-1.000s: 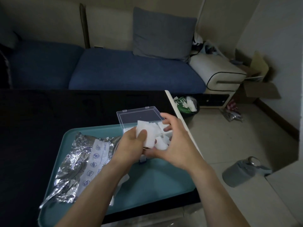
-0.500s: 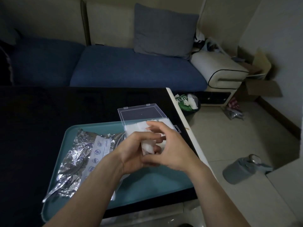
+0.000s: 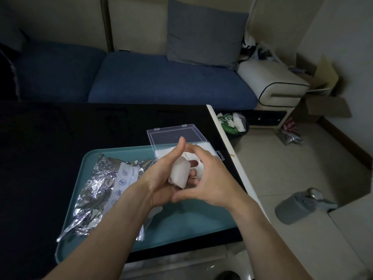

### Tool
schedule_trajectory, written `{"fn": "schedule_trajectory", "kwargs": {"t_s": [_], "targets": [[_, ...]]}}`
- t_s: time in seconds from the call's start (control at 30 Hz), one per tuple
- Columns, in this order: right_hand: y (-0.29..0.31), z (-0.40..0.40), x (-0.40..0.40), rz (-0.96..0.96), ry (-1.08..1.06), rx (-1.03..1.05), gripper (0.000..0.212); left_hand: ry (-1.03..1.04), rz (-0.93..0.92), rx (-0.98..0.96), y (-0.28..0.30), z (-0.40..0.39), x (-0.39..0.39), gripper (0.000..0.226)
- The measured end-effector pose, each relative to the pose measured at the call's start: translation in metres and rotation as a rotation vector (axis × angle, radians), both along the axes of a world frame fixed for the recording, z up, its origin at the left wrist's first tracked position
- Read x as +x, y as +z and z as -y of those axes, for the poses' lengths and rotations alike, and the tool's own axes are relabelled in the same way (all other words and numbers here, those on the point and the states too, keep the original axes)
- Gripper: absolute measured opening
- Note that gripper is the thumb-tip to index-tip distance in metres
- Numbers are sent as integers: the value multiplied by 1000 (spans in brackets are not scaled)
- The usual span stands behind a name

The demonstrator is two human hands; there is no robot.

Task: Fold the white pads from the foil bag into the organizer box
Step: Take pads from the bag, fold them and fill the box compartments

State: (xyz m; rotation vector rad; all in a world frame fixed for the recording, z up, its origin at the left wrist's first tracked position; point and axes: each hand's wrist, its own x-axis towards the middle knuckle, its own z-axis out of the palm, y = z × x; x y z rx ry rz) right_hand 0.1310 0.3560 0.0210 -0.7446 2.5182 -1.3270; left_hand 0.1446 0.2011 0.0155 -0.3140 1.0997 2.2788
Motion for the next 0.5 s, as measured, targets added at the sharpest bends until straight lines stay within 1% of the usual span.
{"fn": "schedule_trajectory", "kwargs": {"t_s": [0.1,0.17,0.23,0.3,0.33,0.4,0.5], "targets": [[-2,2,0,-33,-24,5,89,-5,-23,6,4,-2,2,76],[-2,3,-1,-58,-31,-2,87,-7,-41,4,3,-3,2,72],[-5,3,-2,-27,0,-12,96,27,-30,-18,-1,-4,0,71],[-7,4,-2,39,24,-24,109,68,-27,-39,-2,-4,-1,54],[-7,5,-1,71,26,-40,112,62,-46,-49,-1,-4,-1,47],[-8,6,-1,71,26,-49,109,34,-89,-40,-1,-5,0,43],[-5,6,1,73,60,-68,106,36,-84,-19,-4,-3,-1,46]]}}
